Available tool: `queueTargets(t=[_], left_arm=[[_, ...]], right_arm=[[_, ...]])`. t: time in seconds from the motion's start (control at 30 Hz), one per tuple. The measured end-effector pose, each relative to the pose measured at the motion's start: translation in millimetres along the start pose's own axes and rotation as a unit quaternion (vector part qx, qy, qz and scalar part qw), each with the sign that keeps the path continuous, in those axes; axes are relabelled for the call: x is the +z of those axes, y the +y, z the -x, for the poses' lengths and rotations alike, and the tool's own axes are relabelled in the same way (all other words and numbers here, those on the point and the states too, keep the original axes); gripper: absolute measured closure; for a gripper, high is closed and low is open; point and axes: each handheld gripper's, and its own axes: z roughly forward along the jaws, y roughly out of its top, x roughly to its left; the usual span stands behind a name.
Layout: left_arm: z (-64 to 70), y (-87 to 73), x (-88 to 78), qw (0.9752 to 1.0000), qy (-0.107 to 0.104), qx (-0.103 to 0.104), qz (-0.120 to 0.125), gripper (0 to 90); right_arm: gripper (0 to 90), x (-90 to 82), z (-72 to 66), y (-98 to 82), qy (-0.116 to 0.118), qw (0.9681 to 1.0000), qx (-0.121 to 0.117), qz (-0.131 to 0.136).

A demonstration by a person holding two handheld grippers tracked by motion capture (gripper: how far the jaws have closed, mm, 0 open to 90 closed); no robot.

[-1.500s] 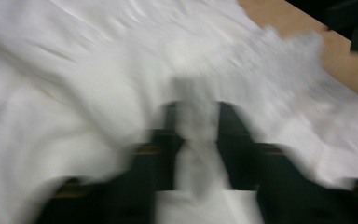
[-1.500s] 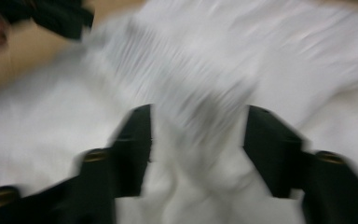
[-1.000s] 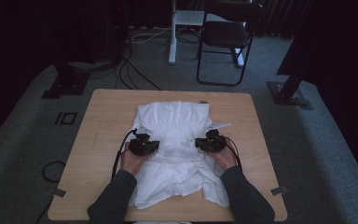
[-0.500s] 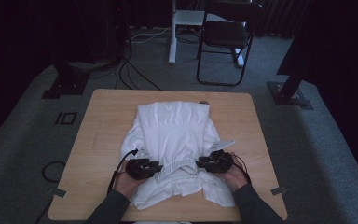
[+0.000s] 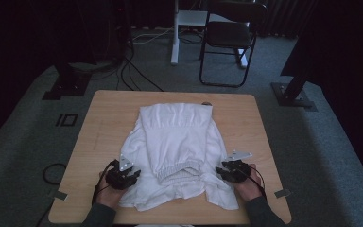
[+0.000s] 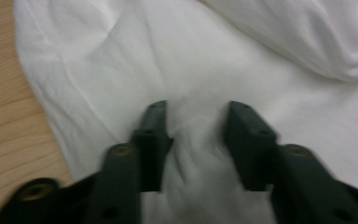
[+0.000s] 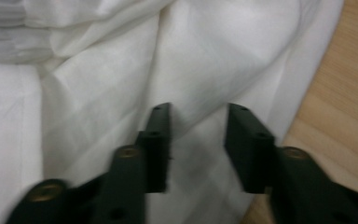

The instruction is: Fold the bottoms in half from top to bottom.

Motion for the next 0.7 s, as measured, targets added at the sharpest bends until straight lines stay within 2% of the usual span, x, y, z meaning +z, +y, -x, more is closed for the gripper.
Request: queueTargets(t=[0.03,0.07,0.1,0.13,0.2,0.3,0.43,0.47,0.5,0.57,0.63,0.67,0.7], left_arm=[[-2.2,-1.3,-1.5,1.0000,0.000,-0.001,-0.002,70.3],[-2.2,-1.3,-1.5,1.0000,0.000,-0.001,-0.002,75.7],[-7.1,-5.0,-5.3,0.9999,0.007,-0.007,-0.007,75.7],[-9.3,-7.5,-8.1,0.9999,0.007,-0.009,-0.010,81.9],[-11.6,-11.9,-12.9,0.9998,0.009,-0.010,-0.014,82.9],[-14.0,-23.3,-23.9,0.9998,0.000,-0.010,-0.016,83.4],[-14.2,-40.4,-39.4,0.9993,-0.028,-0.018,-0.015,83.3],[-14.2,-40.4,-39.4,0.9993,-0.028,-0.018,-0.015,83.3],[-10.1,-47.4,-45.5,0.9988,-0.046,-0.011,-0.012,83.3],[-5.5,-51.4,-49.8,0.9975,-0.070,-0.007,-0.008,82.6],[-2.8,-51.8,-54.1,0.9965,-0.083,-0.002,0.010,75.8],[-3.9,-49.7,-56.5,0.9965,-0.079,-0.008,0.024,68.6],[-7.4,-45.8,-58.7,0.9964,-0.074,-0.015,0.038,65.6]], right_arm=[[71.8,-2.3,0.2,-1.6,-0.005,1.0000,-0.002,-0.003],[71.8,-2.3,0.2,-1.6,-0.005,1.0000,-0.002,-0.003],[78.2,-5.1,0.3,-3.5,-0.012,0.9999,-0.005,-0.006],[89.4,-11.8,3.6,-10.8,-0.031,0.9995,-0.003,-0.009],[90.0,-19.1,7.9,-17.5,-0.042,0.9990,0.001,-0.015],[90.0,-31.4,12.1,-30.0,-0.053,0.9983,0.010,-0.020],[90.0,-46.1,17.1,-47.0,-0.061,0.9975,0.031,-0.017],[90.0,-46.1,17.1,-47.0,-0.061,0.9975,0.031,-0.017],[90.0,-48.7,18.4,-50.1,-0.062,0.9973,0.035,-0.016],[89.9,-53.7,21.9,-55.1,-0.068,0.9963,0.049,-0.017],[89.3,-54.6,24.3,-55.2,-0.074,0.9955,0.056,-0.020],[87.4,-54.2,25.3,-54.1,-0.075,0.9952,0.059,-0.022],[83.2,-53.2,26.2,-52.3,-0.074,0.9953,0.060,-0.017]])
